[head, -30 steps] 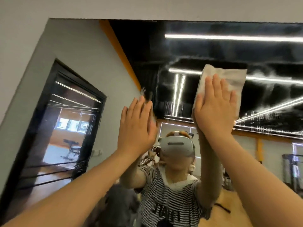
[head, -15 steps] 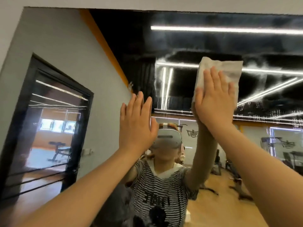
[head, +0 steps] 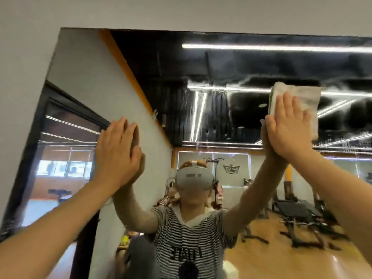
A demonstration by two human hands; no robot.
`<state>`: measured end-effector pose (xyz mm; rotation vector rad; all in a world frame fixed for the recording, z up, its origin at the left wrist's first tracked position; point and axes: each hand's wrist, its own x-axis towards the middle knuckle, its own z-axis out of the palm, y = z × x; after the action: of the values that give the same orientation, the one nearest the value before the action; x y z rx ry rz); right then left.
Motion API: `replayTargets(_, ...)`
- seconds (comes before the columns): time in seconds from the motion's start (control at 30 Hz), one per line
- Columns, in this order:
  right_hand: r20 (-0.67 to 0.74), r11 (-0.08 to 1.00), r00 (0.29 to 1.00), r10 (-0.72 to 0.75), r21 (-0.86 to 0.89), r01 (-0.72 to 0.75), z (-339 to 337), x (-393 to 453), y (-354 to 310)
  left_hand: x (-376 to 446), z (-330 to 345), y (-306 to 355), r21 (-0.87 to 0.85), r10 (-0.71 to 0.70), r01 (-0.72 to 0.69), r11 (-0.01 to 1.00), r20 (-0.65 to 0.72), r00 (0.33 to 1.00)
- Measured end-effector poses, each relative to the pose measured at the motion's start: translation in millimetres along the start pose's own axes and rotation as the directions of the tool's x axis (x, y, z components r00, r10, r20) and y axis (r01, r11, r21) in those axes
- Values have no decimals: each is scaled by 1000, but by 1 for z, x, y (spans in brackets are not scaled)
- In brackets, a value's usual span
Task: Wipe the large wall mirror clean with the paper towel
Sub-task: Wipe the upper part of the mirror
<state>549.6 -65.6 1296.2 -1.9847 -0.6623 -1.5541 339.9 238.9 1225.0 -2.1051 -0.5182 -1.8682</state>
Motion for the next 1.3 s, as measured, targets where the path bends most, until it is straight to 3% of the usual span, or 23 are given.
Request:
replayTargets(0.17, -1, 997, 997, -81, 7, 81, 10, 3, -60, -4, 14, -16, -2, 45, -45, 999, -48, 998)
replayTargets(0.37, 73, 981, 992, -104, 169, 91, 13, 9, -128, -6, 15, -19, -41, 64, -67, 997, -81, 995)
replayTargets(0.57, 24, 935, 936, -351, -40, 352, 13, 13, -88, -7, 21, -22, -48, 68, -72, 996, -95, 993)
replayTargets(0.7, -5, 968, 968, -250, -20, 250, 12, 23, -85, -6, 22, -20, -34, 70, -74, 997, -107, 992)
replayTargets(0.83, -39, 995, 995, -92, 42, 94, 19, 15, -133, -6, 23, -19, -12, 71, -74, 997, -142, 987)
replayTargets(1.03, -20, 959, 962, -274, 73, 275, 37, -5, -220, -7, 22, -21, -57, 80, -88, 995, -127, 989)
replayTargets(1.17, -3, 932, 933, -360, 43, 360, 30, 1, -192, -7, 21, -22, -74, 76, -85, 994, -115, 990)
replayTargets(1.3, 14, 957, 958, -287, 43, 286, 17, 9, -146, -6, 21, -22, -42, 93, -98, 994, -117, 989)
